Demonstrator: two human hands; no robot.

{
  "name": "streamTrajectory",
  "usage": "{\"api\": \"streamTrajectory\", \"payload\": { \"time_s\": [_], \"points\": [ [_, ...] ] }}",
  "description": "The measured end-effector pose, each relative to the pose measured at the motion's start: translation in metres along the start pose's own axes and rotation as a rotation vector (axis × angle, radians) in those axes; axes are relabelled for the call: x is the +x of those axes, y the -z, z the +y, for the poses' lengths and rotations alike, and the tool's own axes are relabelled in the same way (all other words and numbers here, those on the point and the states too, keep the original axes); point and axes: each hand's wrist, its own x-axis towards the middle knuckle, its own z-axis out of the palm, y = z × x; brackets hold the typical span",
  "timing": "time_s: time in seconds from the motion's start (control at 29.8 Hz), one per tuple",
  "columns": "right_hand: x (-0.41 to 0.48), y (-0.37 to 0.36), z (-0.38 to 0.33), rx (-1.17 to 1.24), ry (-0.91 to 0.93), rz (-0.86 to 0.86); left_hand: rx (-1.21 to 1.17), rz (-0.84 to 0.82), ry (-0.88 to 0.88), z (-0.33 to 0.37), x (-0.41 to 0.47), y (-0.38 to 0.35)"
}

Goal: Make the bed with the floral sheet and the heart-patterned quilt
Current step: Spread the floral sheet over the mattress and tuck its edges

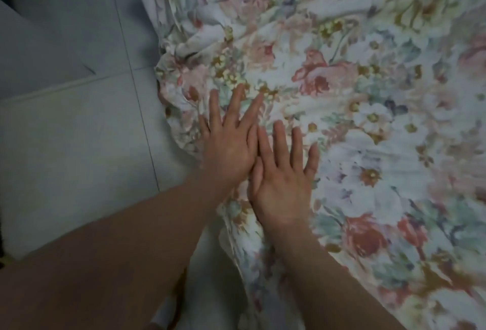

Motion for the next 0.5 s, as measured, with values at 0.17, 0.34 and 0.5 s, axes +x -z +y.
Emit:
{"api": "streamTrajectory", "payload": {
  "time_s": [0.17, 0.34, 0.5],
  "points": [
    [-0.014, 0.000, 0.013, 0.027, 0.039, 0.018, -0.044, -0.109, 0.009, 0.008, -0.019, 0.000],
    [0.018, 0.002, 0.003, 0.063, 0.035, 0.035, -0.011, -0.134, 0.006, -0.004, 0.010, 0.006],
    [0.018, -0.001, 0.003, 0.054, 0.037, 0.057, 0.003, -0.167, 0.018, 0.000, 0.013, 0.006]
  ]
}}
